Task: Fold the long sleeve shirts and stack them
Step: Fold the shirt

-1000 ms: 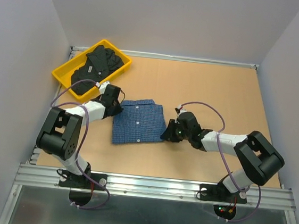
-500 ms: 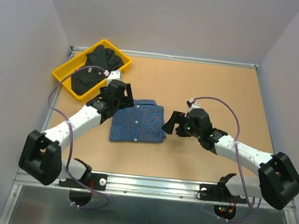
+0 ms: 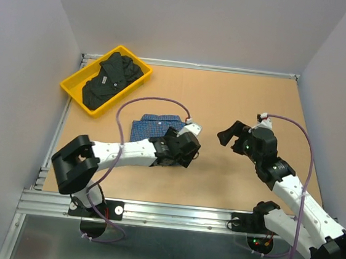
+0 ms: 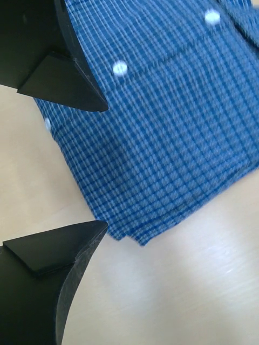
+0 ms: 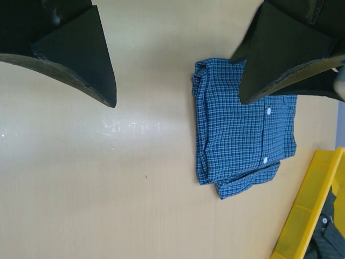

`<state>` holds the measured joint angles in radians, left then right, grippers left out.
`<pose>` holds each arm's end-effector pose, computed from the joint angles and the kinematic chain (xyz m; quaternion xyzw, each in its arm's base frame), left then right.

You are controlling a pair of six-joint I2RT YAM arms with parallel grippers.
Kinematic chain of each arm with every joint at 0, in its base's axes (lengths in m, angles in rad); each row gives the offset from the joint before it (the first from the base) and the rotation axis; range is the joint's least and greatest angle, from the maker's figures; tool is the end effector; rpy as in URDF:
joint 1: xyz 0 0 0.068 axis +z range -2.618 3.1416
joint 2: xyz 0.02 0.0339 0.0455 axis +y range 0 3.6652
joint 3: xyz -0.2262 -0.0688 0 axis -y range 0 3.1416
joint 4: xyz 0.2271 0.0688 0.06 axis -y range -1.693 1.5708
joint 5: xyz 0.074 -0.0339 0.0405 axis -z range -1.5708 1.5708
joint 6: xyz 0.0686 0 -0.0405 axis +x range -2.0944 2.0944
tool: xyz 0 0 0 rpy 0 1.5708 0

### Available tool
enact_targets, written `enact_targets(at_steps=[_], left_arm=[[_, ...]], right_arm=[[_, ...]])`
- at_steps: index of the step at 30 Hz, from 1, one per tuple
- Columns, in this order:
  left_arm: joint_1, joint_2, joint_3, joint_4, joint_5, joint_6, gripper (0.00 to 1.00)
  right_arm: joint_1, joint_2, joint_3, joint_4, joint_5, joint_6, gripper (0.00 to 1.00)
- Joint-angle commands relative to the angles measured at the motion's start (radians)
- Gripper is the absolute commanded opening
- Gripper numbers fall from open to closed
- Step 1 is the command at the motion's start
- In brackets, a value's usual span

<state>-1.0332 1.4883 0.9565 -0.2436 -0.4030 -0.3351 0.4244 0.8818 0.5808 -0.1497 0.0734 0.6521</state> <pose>0.1898 -0.2658 0.1795 0.2361 0.8753 -0.0968 0.4107 0.2199 0.0939 0.2160 0.1155 0.8390 0.2455 0.4717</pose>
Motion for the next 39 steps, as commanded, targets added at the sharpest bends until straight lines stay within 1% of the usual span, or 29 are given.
enact_targets(at_steps=[1,3,7,13,14,16,17,18,19,20,21,22,23,29,31,32,37,39], left_arm=[[-0.099,0.119,0.097,-0.028,-0.143,0.091,0.91],[-0.122,0.167,0.122,-0.031,-0.158,0.105,0.84],[-0.172,0.259,0.163,-0.04,-0.181,0.14,0.81],[-0.192,0.32,0.162,-0.023,-0.163,0.165,0.79],[-0.192,0.325,0.162,-0.022,-0.158,0.171,0.75],[-0.192,0.336,0.162,-0.02,-0.152,0.174,0.71],[-0.192,0.346,0.162,-0.019,-0.155,0.174,0.67],[-0.192,0.357,0.162,-0.02,-0.158,0.174,0.6],[-0.192,0.357,0.162,-0.02,-0.158,0.174,0.6],[-0.192,0.36,0.157,-0.016,-0.161,0.174,0.5],[-0.191,0.36,0.156,-0.016,-0.163,0.171,0.45],[-0.192,0.362,0.154,-0.016,-0.165,0.169,0.35],[-0.191,0.36,0.153,-0.013,-0.168,0.168,0.3],[-0.191,0.313,0.128,0.01,-0.168,0.153,0.09],[-0.191,0.282,0.116,0.023,-0.166,0.148,0.06],[-0.191,0.271,0.102,0.036,-0.162,0.146,0.04],[-0.191,0.218,0.074,0.059,-0.145,0.133,0.04],[-0.191,0.198,0.059,0.072,-0.137,0.127,0.04]], right_arm=[[-0.01,-0.047,-0.041,-0.04,0.069,0.023,1.0],[-0.012,-0.061,-0.039,-0.051,0.077,0.026,1.0],[-0.015,-0.075,-0.042,-0.071,0.098,0.032,1.0],[-0.019,-0.09,-0.05,-0.08,0.111,0.027,1.0],[-0.019,-0.09,-0.05,-0.08,0.111,0.029,1.0],[-0.019,-0.087,-0.052,-0.08,0.111,0.03,1.0],[-0.021,-0.087,-0.052,-0.08,0.108,0.029,1.0],[-0.021,-0.083,-0.05,-0.08,0.1,0.029,1.0],[-0.022,-0.083,-0.049,-0.08,0.1,0.029,1.0],[-0.022,-0.073,-0.049,-0.08,0.089,0.029,1.0],[-0.024,-0.066,-0.047,-0.079,0.083,0.03,1.0],[-0.026,-0.06,-0.039,-0.077,0.065,0.038,1.0],[-0.027,-0.037,-0.036,-0.079,0.056,0.041,1.0],[-0.041,0.068,0.022,-0.057,-0.019,0.076,1.0],[-0.05,0.12,0.036,-0.038,-0.05,0.093,1.0],[-0.053,0.137,0.048,-0.027,-0.093,0.098,1.0],[-0.062,0.256,0.076,0.047,-0.202,0.138,1.0],[-0.062,0.33,0.086,0.09,-0.263,0.159,1.0]])
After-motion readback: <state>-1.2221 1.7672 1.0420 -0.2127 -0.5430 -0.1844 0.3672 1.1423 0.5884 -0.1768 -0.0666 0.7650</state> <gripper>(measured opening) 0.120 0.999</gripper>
